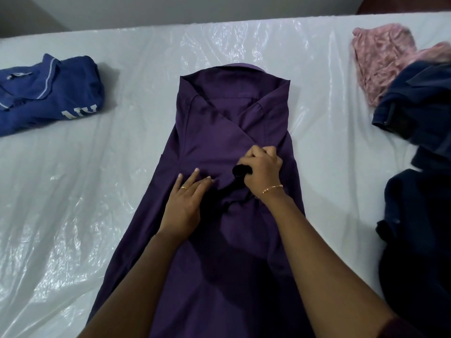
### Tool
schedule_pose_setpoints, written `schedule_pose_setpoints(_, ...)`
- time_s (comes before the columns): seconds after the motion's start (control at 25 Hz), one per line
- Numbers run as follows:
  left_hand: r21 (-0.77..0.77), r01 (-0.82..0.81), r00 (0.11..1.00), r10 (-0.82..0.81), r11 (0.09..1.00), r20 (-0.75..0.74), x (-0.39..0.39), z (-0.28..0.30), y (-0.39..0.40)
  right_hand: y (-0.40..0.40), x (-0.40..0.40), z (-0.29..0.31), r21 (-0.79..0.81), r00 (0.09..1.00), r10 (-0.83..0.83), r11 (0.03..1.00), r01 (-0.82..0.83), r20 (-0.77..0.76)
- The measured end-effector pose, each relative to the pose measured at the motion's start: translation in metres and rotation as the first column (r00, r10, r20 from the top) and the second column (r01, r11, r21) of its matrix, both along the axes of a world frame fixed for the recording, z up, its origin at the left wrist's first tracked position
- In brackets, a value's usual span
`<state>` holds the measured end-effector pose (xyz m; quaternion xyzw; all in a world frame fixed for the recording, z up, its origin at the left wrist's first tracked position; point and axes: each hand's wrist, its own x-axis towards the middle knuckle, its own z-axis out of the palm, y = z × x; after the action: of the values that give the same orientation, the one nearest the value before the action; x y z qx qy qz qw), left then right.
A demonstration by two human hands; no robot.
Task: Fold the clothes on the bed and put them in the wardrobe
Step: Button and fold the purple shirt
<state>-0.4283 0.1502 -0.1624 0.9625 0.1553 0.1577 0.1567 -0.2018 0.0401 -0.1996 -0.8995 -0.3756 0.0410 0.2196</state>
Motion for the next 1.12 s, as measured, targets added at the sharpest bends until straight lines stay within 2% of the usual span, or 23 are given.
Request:
schedule_pose_setpoints(0.08, 0.018, -0.068, 0.996, 0.067, 0.998, 0.058, -0.001, -0.001, -0.008, -0.037, -0.01, -0.018, 0.087, 0.998, -0.064, 0.994, 0.061, 0.028)
schedule_pose_setpoints(0.16, 0.072, -0.189, 0.98, 0.183, 0.979, 0.077, -0.006, 0.003, -0.01, -0.062, -0.026, -0.03, 0.087, 0.983, -0.174, 0.982, 0.169, 0.055)
schedule_pose_setpoints(0.28, 0.092, -0.4, 0.916, 0.401, 0.912, 0.014, -0.024, 0.012, -0.01, -0.064, -0.057, -0.023, 0.211, 0.935, -0.348, 0.921, 0.328, 0.063)
schedule_pose_setpoints(0.32, 0.099, -0.443, 0.894, 0.447, 0.891, -0.016, -0.033, 0.013, -0.01, -0.058, -0.071, -0.016, 0.265, 0.941, -0.334, 0.913, 0.309, 0.051)
schedule_pose_setpoints(0.44, 0.165, -0.494, 0.856, 0.511, 0.854, -0.082, -0.07, 0.013, -0.008, -0.041, -0.137, 0.006, 0.37, 0.991, -0.118, 0.92, 0.131, -0.058)
schedule_pose_setpoints(0.56, 0.153, -0.555, 0.798, 0.576, 0.817, -0.179, -0.105, 0.016, -0.013, -0.027, -0.207, -0.001, 0.332, 0.981, 0.083, 0.943, -0.022, -0.174)
schedule_pose_setpoints(0.6, 0.123, -0.601, 0.763, 0.612, 0.79, -0.206, -0.112, 0.017, -0.015, -0.021, -0.225, -0.007, 0.298, 0.959, 0.12, 0.954, -0.04, -0.256)
schedule_pose_setpoints(0.64, 0.094, -0.648, 0.725, 0.65, 0.756, -0.23, -0.12, 0.018, -0.017, -0.009, -0.239, -0.013, 0.251, 0.915, 0.119, 0.968, -0.02, -0.386)
schedule_pose_setpoints(0.68, 0.075, -0.684, 0.691, 0.677, 0.726, -0.253, -0.129, 0.018, -0.017, 0.004, -0.25, -0.011, 0.195, 0.827, 0.083, 0.98, 0.032, -0.557)
schedule_pose_setpoints(0.72, 0.076, -0.694, 0.678, 0.686, 0.716, -0.264, -0.139, 0.018, -0.017, 0.019, -0.259, -0.006, 0.136, 0.686, 0.024, 0.985, 0.11, -0.728)
schedule_pose_setpoints(0.8, 0.071, -0.655, 0.718, 0.649, 0.752, -0.253, -0.154, 0.018, -0.02, 0.039, -0.27, 0.007, 0.07, 0.31, -0.016, 0.962, 0.263, -0.95)
schedule_pose_setpoints(0.84, 0.064, -0.617, 0.753, 0.612, 0.784, -0.243, -0.159, 0.02, -0.023, 0.046, -0.271, 0.012, 0.049, 0.129, 0.006, 0.941, 0.334, -0.992)
schedule_pose_setpoints(0.88, 0.052, -0.574, 0.789, 0.569, 0.817, -0.231, -0.161, 0.022, -0.027, 0.052, -0.27, 0.01, 0.027, 0.015, 0.023, 0.92, 0.391, -1.0)
schedule_pose_setpoints(0.92, 0.035, -0.527, 0.827, 0.522, 0.849, -0.208, -0.161, 0.025, -0.033, 0.056, -0.266, 0.005, 0.004, -0.022, 0.015, 0.899, 0.438, -1.0)
schedule_pose_setpoints(1.0, -0.007, -0.417, 0.895, 0.409, 0.909, -0.175, -0.155, 0.025, -0.048, 0.056, -0.257, -0.011, -0.031, 0.02, -0.053, 0.812, 0.583, -0.998)
schedule_pose_setpoints(1.04, -0.023, -0.37, 0.914, 0.36, 0.929, -0.187, -0.153, 0.023, -0.056, 0.052, -0.25, -0.022, -0.045, 0.042, -0.096, 0.749, 0.661, -0.994)
schedule_pose_setpoints(1.12, -0.045, -0.341, 0.907, 0.316, 0.939, -0.28, -0.155, 0.015, -0.074, 0.035, -0.24, -0.028, -0.05, 0.007, -0.091, 0.612, 0.79, -0.996)
